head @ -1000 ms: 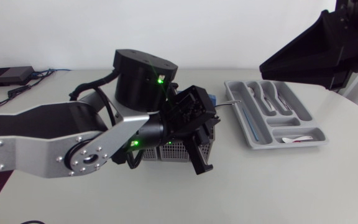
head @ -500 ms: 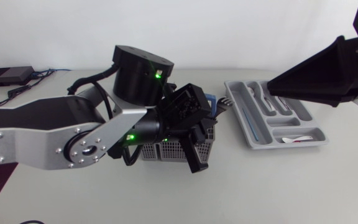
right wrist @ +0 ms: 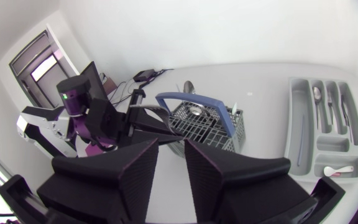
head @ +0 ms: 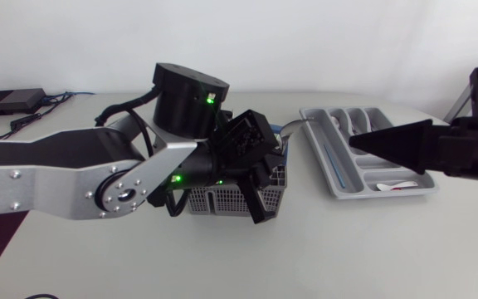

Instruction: Unload the cutlery basket into the drawer organizer.

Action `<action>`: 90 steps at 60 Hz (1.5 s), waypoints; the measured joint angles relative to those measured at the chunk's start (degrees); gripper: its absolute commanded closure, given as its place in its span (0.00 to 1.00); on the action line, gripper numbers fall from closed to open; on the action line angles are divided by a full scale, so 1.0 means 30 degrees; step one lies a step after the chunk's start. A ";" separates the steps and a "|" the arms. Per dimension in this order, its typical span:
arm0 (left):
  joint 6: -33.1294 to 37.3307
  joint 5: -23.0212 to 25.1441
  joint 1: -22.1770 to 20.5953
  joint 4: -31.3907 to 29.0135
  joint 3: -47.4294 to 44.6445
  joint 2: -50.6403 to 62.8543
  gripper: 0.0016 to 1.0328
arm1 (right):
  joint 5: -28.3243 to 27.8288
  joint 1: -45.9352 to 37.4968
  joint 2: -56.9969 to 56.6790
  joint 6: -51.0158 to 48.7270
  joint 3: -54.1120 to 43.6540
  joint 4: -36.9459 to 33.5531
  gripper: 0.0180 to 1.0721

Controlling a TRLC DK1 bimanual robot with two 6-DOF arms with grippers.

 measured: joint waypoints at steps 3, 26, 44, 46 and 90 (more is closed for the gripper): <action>0.0000 -0.0007 0.0051 0.0007 0.0000 0.0095 0.80 | 0.0714 0.0211 -0.0189 -0.0138 -0.0750 0.0714 0.62; -0.0423 0.0000 0.0087 0.0372 0.0000 0.0364 0.80 | 0.9020 0.8422 -0.0029 -0.0211 -0.2747 0.5442 0.61; -0.0568 0.0007 0.0321 0.0517 0.0000 0.0510 0.81 | 0.9457 0.8517 0.2492 -0.0270 -0.2841 0.7227 0.61; -0.0576 0.0015 0.0342 0.0576 0.0000 0.0532 0.81 | 0.9530 0.8517 0.2528 -0.0262 -0.2841 0.7344 0.61; -0.0925 0.0073 0.0590 0.0648 0.0000 0.0583 0.81 | 1.2094 0.9173 0.4983 -0.0641 -0.3417 1.1985 0.95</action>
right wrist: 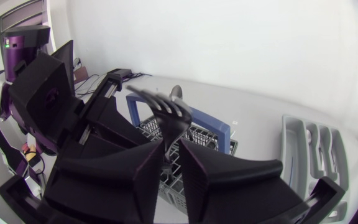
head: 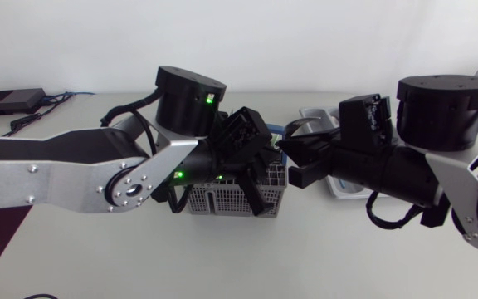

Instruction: Unload the cutlery basket into the drawer organizer.

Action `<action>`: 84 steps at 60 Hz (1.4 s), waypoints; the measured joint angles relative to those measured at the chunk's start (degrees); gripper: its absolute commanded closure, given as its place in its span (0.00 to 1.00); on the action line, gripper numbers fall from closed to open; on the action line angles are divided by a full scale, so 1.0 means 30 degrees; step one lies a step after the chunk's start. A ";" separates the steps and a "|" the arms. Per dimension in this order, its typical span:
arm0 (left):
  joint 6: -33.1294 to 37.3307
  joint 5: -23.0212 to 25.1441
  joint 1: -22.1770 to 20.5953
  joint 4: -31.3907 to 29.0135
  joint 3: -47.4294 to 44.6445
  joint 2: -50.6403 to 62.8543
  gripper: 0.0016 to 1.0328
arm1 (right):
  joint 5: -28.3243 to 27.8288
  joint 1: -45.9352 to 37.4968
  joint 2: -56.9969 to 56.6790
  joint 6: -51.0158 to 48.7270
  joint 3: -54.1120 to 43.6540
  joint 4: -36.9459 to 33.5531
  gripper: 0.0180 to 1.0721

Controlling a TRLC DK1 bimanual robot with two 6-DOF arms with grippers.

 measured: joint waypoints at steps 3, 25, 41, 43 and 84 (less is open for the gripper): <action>0.0000 0.0007 0.0000 0.0000 0.0000 0.0000 0.81 | 0.0000 0.0051 0.0000 0.0000 -0.0080 0.0117 0.95; -0.0095 0.0066 -0.0007 0.0066 0.0000 0.0000 0.80 | 0.0073 0.0080 -0.0372 -0.0073 -0.0255 0.0102 0.95; -0.0270 0.0066 -0.0007 0.0073 0.0000 -0.0007 0.69 | 0.0131 0.0073 -0.1129 -0.0219 -0.0262 -0.0102 0.95; -0.0372 0.0073 -0.0007 0.0073 0.0000 -0.0015 0.55 | 0.0124 0.0022 -0.1290 -0.0262 -0.0270 -0.0277 0.95; -0.0641 0.0000 0.0838 -0.0743 0.0000 -0.2426 0.07 | -0.4925 -1.2393 0.0328 -0.4779 0.2790 -0.4969 0.95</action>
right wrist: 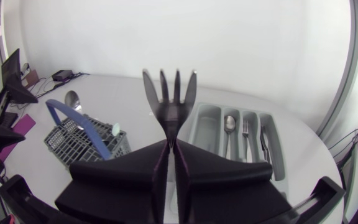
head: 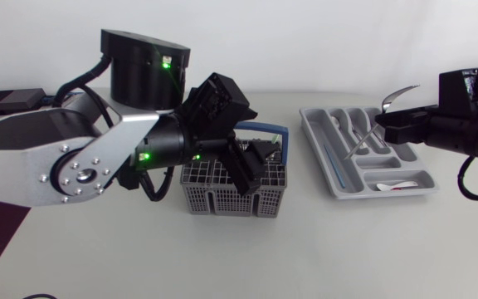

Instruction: Unload the cutlery basket into the drawer organizer.

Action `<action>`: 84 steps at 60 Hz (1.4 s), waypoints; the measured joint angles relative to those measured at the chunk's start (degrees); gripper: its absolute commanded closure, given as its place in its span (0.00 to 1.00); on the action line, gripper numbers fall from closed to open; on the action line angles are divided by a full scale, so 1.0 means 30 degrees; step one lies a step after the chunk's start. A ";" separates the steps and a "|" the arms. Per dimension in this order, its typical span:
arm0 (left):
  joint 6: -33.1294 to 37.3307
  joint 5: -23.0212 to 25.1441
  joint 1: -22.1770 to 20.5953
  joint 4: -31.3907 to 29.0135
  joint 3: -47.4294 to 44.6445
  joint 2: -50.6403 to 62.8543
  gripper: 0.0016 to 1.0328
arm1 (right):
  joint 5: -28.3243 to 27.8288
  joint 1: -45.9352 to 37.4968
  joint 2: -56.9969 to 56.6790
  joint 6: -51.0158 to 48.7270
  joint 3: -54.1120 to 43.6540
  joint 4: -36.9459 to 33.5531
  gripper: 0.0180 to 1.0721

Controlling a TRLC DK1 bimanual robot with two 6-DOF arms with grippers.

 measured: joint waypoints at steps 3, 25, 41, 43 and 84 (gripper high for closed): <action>0.0000 0.0000 0.0000 -0.0058 0.0000 0.0000 0.07 | -0.0131 -0.0612 0.1122 -0.0313 0.0670 0.0000 0.95; 0.0146 -0.0007 0.0255 -0.0291 0.0000 -0.0015 0.06 | 0.0685 -0.3038 0.9413 -0.2375 0.8000 -0.1654 0.95; 0.0372 -0.0015 0.0554 -0.0583 0.0000 -0.0022 0.06 | 0.1836 -0.3519 1.4877 -0.3446 1.4178 -0.5042 0.95; 0.0408 -0.0007 0.0554 -0.0590 0.0000 -0.0022 0.06 | 0.1894 -0.3541 1.5380 -0.3497 1.4863 -0.5282 0.95; 0.0656 -0.0007 0.0656 -0.0634 0.0000 -0.0124 0.06 | 0.3417 -0.3249 2.0589 -0.3767 2.0057 -0.8706 0.95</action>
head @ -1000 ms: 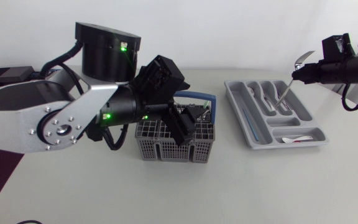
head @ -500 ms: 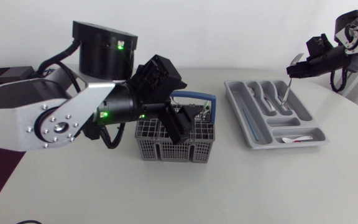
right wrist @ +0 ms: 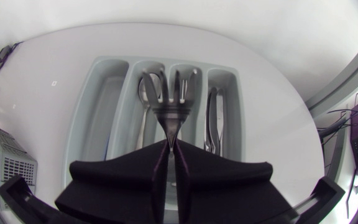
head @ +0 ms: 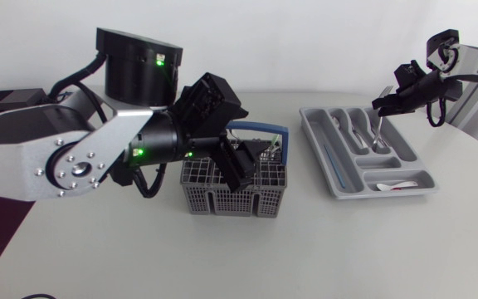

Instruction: Unload the cutlery basket into the drawer organizer.

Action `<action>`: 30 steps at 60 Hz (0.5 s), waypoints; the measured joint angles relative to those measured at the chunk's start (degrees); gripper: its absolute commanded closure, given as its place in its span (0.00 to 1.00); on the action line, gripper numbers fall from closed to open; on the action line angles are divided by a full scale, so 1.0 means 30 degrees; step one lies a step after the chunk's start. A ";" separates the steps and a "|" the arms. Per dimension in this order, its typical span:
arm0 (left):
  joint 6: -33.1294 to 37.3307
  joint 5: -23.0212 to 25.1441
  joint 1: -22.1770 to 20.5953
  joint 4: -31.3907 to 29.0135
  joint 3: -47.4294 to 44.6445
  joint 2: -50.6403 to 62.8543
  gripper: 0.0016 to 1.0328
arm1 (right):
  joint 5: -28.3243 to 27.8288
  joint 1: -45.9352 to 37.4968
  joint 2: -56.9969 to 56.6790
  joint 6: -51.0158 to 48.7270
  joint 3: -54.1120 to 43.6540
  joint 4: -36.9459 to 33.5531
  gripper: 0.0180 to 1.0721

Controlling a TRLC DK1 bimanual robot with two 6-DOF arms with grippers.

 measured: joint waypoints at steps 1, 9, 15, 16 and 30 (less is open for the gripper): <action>0.0000 0.0000 0.0000 -0.0007 0.0000 0.0000 0.06 | 0.0000 0.0044 0.0095 0.0007 0.0000 -0.0007 0.95; 0.0000 0.0000 -0.0015 -0.0007 0.0000 0.0000 0.06 | 0.0284 0.0277 0.0554 0.0321 0.0000 0.0138 0.95; 0.0000 0.0000 -0.0015 -0.0007 0.0000 0.0000 0.06 | 0.0299 0.0270 0.0656 0.0634 0.0000 0.0576 0.95; 0.0000 0.0000 -0.0015 -0.0007 0.0000 0.0000 0.06 | 0.0284 0.0270 0.0699 0.0721 0.0000 0.0707 0.95; 0.0000 0.0000 -0.0015 -0.0007 0.0000 0.0000 0.06 | 0.0619 0.0350 0.1508 0.1362 0.0138 0.2069 0.94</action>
